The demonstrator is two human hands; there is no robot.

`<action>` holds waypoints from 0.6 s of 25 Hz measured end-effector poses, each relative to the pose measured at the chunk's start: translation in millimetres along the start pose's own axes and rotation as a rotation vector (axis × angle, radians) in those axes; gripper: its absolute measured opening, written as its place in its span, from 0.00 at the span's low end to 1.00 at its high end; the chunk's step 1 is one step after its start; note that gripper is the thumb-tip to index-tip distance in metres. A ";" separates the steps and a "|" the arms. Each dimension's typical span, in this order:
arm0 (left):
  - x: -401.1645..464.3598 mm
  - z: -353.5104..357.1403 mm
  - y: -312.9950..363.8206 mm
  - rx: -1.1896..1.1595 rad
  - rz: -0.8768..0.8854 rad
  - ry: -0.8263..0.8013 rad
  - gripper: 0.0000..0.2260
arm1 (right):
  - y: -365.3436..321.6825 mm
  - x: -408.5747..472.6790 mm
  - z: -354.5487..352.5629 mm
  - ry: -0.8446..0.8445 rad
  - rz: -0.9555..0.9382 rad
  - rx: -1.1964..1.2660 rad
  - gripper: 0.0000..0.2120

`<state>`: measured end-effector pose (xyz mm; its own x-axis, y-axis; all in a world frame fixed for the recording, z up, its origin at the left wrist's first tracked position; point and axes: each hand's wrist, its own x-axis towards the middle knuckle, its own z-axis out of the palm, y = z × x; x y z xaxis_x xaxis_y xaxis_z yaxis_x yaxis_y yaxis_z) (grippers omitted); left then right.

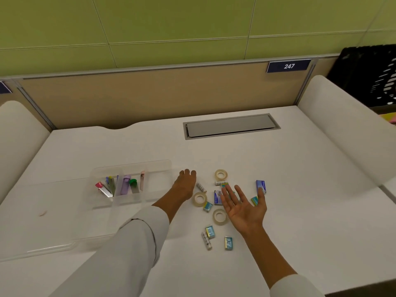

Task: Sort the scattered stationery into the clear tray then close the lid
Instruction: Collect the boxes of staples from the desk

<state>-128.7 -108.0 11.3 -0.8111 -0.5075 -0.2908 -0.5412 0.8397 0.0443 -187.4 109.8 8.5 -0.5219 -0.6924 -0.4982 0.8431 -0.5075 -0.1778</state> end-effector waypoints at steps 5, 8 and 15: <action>6.7 7.2 2.7 0.167 0.010 -0.033 0.26 | -19.9 -0.3 -5.5 -0.008 -0.009 -0.027 0.40; 11.5 4.1 3.6 0.230 0.032 -0.049 0.23 | -23.1 2.2 -5.4 -0.019 -0.010 -0.025 0.41; 3.0 -21.4 5.8 0.109 0.089 0.014 0.19 | -24.4 6.1 -4.8 -0.023 0.013 -0.029 0.38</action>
<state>-139.0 -108.8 31.1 -0.8580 -0.4323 -0.2774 -0.4405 0.8970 -0.0353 -210.5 120.5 5.7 -0.5135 -0.7108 -0.4807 0.8530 -0.4836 -0.1961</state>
